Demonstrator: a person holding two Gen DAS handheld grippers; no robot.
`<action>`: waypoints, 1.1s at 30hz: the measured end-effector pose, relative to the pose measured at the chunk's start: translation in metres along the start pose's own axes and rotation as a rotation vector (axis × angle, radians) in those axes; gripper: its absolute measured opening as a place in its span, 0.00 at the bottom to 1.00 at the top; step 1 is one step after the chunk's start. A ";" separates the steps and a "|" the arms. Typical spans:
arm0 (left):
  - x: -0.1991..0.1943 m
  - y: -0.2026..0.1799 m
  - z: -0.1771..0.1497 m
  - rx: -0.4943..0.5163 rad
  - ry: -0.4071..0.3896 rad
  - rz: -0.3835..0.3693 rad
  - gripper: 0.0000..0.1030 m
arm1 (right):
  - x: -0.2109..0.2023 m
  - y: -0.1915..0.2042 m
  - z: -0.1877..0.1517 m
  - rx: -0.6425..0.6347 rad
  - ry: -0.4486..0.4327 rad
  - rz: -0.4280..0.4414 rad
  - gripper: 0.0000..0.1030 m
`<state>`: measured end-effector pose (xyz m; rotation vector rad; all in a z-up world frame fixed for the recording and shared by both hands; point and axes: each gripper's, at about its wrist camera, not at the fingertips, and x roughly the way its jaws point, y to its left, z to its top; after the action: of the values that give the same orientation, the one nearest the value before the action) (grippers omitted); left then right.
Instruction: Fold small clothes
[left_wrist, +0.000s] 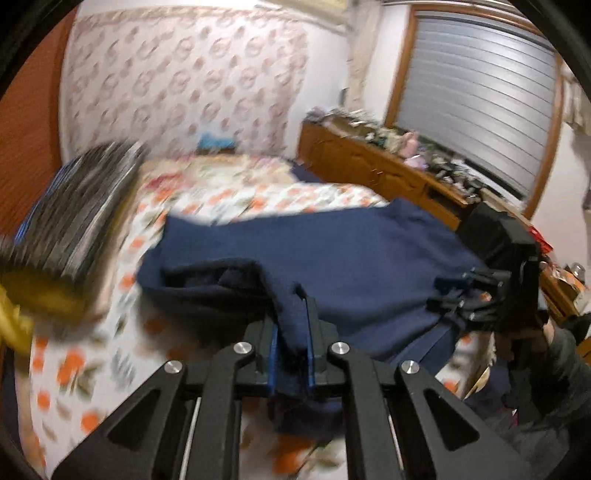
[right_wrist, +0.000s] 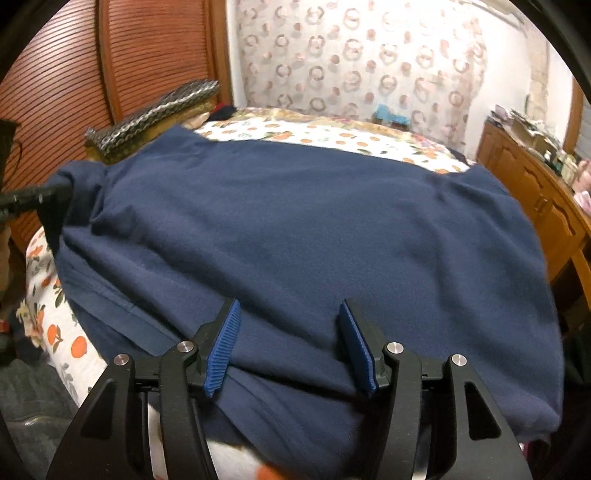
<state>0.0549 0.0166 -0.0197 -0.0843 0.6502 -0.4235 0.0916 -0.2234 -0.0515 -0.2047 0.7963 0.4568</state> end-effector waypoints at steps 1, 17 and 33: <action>0.005 -0.007 0.010 0.016 -0.008 -0.016 0.08 | -0.004 -0.005 -0.001 0.013 -0.006 -0.011 0.55; 0.076 -0.161 0.114 0.261 -0.008 -0.257 0.07 | -0.072 -0.082 -0.023 0.155 -0.121 -0.128 0.55; 0.080 -0.152 0.123 0.278 0.032 -0.191 0.41 | -0.087 -0.106 -0.019 0.205 -0.161 -0.146 0.55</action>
<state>0.1319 -0.1611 0.0643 0.1260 0.6113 -0.6969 0.0767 -0.3512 -0.0006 -0.0342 0.6604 0.2481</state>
